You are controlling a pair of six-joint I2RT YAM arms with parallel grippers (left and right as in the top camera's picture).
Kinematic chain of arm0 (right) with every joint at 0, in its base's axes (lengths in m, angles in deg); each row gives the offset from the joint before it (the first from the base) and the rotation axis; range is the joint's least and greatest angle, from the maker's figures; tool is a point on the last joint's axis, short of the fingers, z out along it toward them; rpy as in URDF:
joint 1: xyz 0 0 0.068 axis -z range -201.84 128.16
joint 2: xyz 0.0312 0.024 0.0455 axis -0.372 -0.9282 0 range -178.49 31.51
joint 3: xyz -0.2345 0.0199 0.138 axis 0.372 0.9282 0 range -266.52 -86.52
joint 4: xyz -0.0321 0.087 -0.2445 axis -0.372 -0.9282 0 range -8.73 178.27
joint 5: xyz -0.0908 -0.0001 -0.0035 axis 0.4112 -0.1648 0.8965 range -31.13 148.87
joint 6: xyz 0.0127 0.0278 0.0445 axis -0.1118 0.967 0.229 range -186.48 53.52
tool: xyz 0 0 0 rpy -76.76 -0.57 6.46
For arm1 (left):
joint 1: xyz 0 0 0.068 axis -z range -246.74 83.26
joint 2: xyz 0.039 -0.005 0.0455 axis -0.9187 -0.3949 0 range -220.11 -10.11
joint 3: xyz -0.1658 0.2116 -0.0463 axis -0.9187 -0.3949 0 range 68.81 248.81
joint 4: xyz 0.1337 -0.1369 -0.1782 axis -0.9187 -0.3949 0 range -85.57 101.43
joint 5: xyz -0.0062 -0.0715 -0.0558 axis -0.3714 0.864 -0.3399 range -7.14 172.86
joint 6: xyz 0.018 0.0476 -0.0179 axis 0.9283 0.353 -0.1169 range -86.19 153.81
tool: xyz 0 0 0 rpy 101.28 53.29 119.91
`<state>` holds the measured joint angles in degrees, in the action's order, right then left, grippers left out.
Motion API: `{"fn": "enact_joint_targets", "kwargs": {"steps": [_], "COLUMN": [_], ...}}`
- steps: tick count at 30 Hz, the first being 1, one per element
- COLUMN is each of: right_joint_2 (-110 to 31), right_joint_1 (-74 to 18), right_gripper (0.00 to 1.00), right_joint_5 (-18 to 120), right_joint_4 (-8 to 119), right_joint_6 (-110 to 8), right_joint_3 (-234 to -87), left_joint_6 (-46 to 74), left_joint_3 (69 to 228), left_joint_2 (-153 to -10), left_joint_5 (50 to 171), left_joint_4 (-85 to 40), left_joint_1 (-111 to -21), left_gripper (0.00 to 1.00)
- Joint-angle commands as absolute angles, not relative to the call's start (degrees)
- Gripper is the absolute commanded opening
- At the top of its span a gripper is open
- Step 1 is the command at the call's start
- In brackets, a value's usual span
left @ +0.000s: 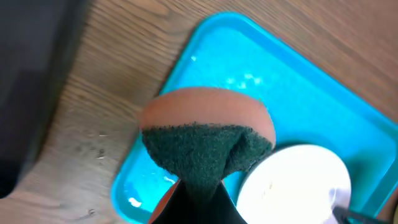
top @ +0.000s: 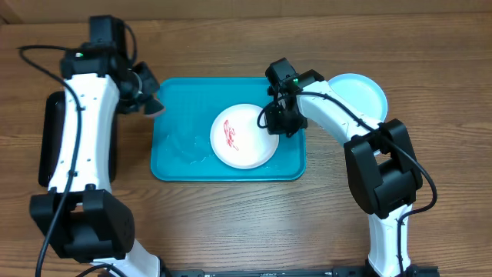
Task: Clean dirty plates on tray and stack at the side
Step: 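Bring the left-held sponge onto the white plate and scrub it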
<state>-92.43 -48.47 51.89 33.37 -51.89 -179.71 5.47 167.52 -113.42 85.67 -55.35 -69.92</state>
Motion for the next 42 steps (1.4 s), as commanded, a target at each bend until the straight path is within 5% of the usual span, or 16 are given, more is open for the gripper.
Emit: {"fn": "enact_joint_targets", "kwargs": {"steps": [1,4,5,7,10,13,21,31,42], "right_joint_2": [-92.2,-92.2,-92.3,-92.5,-93.3,-94.7,-97.7,-97.7,-97.7], "right_joint_1": [-49.6,-50.8,-51.1,-51.6,-51.9,-51.9,-51.9,-51.9,-52.2], "right_gripper": [0.04,0.04,0.09,0.34,0.39,0.38,0.04,0.04,0.04], "right_joint_5": [49.3,49.2,49.2,49.5,49.8,49.8,49.8,46.8,44.1], "right_joint_4": [36.4,38.2,38.7,39.2,39.2,39.5,40.5,43.4,45.3], "right_joint_6": [-44.2,-42.4,-42.4,-42.4,-42.4,-42.4,-42.7,-51.6,-46.9], "right_joint_3": [-179.4,-179.4,-179.4,-179.4,-179.4,-179.4,-179.5,-179.5,-179.5], "left_joint_6": [6.8,7.0,7.4,9.1,9.6,9.6,6.1,5.5,2.6], "left_joint_3": [163.0,158.6,157.2,154.9,152.8,151.7,148.1,141.7,141.1], "left_joint_2": [-113.9,-113.9,-113.9,-113.9,-113.9,-113.9,-113.9,-114.0,-118.4], "left_joint_5": [87.1,87.9,88.0,88.9,90.5,90.4,90.4,90.4,90.4], "left_joint_4": [-53.0,-49.5,-48.4,-45.7,-42.3,-39.4,-32.4,-25.1,-24.1], "left_joint_1": [-66.0,-63.1,-62.1,-60.2,-57.6,-55.4,-51.6,-50.6,-50.6], "left_gripper": [0.04,0.04,0.04,0.04,0.04,0.04,0.04,0.04,0.04]}}
